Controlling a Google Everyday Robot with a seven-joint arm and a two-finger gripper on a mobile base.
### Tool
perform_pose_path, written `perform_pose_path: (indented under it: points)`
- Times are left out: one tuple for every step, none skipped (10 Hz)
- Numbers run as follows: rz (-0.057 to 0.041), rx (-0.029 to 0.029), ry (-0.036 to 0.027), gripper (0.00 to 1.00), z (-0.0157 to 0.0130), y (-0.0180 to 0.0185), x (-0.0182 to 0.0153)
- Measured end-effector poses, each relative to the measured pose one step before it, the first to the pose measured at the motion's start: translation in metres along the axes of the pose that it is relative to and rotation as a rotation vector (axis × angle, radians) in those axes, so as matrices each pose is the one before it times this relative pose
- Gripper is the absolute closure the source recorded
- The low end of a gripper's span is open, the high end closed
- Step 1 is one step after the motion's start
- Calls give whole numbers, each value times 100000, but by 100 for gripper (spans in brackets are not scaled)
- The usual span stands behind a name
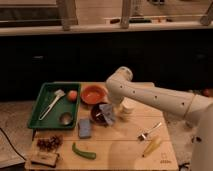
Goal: Wipe purple bowl with towel
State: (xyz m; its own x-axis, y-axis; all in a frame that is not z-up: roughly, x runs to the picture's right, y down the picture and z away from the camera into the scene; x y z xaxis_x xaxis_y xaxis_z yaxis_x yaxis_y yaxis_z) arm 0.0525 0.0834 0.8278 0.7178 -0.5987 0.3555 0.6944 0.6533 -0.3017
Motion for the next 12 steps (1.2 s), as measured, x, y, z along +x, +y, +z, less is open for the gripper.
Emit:
perform_pose_path:
  points:
    - [-381, 349, 1281, 100, -70, -783, 231]
    - [-290, 188, 668, 100, 29, -566, 42]
    - [-653, 571, 898, 100, 106, -912, 51]
    - [-1145, 266, 378, 100, 125, -898, -346]
    - [-1391, 405, -96, 100, 132, -892, -566]
    - [-2668, 305, -925, 100, 227, -789, -932]
    - [-2410, 278, -844, 100, 90, -497, -787]
    - [-2832, 339, -1162, 100, 28, -355, -830]
    - [-2688, 146, -1304, 100, -98, 80, -780]
    - [-3209, -69, -1739, 100, -340, 383, -1069]
    - [-2042, -397, -1850, 100, -286, 544, -976]
    - [-1005, -611, -706, 100, -160, 668, -340]
